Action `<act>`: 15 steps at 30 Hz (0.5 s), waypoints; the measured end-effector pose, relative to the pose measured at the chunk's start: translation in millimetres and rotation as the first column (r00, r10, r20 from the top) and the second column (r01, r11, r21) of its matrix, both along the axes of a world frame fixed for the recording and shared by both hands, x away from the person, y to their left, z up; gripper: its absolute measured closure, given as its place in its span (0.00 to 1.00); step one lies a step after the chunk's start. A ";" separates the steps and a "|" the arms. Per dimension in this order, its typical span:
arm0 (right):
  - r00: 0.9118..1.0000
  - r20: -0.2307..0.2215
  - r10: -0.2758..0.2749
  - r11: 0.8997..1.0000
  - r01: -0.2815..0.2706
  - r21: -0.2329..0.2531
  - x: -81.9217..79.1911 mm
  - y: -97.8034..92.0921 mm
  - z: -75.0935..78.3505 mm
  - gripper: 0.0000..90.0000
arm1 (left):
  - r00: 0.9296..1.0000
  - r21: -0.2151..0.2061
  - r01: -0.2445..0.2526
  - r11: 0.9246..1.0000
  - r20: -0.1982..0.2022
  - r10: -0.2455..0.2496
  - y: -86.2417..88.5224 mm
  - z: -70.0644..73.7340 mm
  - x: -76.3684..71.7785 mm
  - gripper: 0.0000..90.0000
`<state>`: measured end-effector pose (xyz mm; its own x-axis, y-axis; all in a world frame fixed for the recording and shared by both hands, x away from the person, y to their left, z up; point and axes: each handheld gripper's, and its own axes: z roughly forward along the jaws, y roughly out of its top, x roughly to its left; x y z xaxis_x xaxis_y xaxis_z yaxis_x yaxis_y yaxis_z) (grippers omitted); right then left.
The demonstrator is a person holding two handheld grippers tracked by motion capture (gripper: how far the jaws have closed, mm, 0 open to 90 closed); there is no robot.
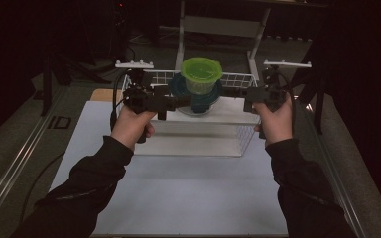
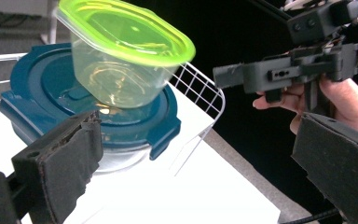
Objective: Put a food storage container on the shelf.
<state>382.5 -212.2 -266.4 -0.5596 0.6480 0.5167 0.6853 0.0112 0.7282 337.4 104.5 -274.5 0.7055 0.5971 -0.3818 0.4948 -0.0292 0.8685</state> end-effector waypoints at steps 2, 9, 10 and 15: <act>1.000 0.007 0.008 1.000 -0.008 -0.006 -6.0 -1.6 -7.2 0.27 | 1.000 0.011 0.016 1.000 0.016 -0.016 -1.4 -4.0 -5.9 0.01; 0.999 0.024 0.041 0.999 -0.041 -0.018 -26.1 -0.7 -30.8 0.26 | 0.995 0.012 0.074 0.997 0.059 -0.075 -4.5 -23.0 -29.3 0.01; 0.998 0.031 0.048 0.999 -0.047 -0.013 -29.2 -0.7 -33.6 0.26 | 0.995 0.016 0.084 0.996 0.059 -0.085 -4.8 -26.1 -32.5 0.01; 0.995 0.066 0.070 0.998 -0.070 0.001 -45.2 -0.1 -47.9 0.23 | 0.992 0.009 0.112 0.994 0.054 -0.112 -6.5 -42.1 -47.7 0.01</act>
<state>337.3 -212.3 -314.3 -0.6365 0.6046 0.4789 0.6332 0.0551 0.7720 289.7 98.0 -316.6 0.7876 0.5153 -0.3379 0.4403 -0.0869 0.8936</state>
